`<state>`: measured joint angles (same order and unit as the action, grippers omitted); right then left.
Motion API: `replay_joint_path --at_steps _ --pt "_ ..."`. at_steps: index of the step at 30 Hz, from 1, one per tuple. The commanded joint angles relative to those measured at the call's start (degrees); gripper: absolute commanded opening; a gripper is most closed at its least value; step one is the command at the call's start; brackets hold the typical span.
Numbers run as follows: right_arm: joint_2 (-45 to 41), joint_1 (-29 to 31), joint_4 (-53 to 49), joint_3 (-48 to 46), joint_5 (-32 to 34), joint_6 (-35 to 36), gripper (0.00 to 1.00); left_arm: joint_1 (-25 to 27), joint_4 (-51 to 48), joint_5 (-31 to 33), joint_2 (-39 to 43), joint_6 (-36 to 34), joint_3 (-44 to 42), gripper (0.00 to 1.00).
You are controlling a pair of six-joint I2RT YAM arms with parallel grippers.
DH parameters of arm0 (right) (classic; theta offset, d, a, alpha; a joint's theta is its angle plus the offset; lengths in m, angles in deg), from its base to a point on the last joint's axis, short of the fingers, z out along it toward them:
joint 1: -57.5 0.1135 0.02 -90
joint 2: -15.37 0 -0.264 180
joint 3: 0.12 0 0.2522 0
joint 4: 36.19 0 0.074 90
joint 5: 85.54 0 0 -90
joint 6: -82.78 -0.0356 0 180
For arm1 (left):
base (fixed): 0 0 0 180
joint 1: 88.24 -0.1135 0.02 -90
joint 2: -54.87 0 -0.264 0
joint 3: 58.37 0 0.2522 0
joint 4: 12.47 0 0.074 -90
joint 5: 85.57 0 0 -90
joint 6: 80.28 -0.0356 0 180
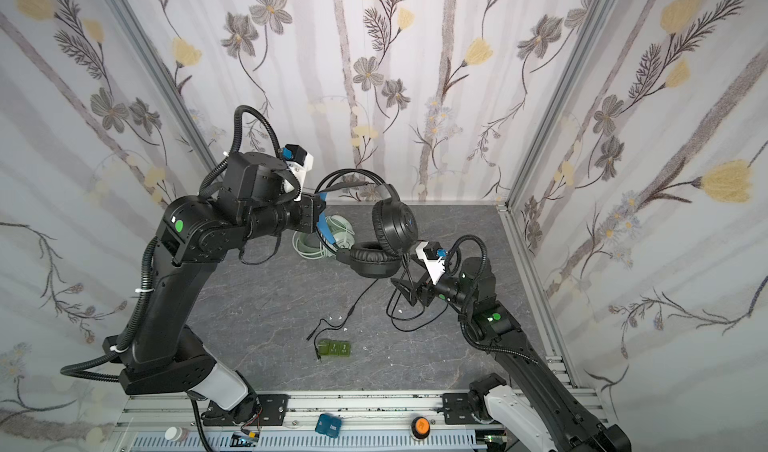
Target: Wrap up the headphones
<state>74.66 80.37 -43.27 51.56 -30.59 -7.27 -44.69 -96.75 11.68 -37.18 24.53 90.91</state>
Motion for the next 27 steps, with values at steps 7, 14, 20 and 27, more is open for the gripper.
replay_joint_path --at_steps 7,14,20,27 --pt "2.9 0.4 8.4 4.1 -3.1 -4.2 0.58 -0.3 6.0 -1.3 0.9 3.3 -3.2 0.00" --pt "2.1 0.9 7.7 4.4 -3.2 -4.1 0.38 -1.0 6.5 -2.3 0.9 3.3 -3.7 0.00" --pt "2.0 1.2 4.8 3.8 3.2 -4.3 0.00 -2.3 7.3 -2.9 1.1 3.6 -3.8 0.00" --pt "0.3 1.0 -0.2 -0.5 17.5 -7.0 0.00 -4.1 9.4 1.9 3.2 3.8 -4.4 0.00"
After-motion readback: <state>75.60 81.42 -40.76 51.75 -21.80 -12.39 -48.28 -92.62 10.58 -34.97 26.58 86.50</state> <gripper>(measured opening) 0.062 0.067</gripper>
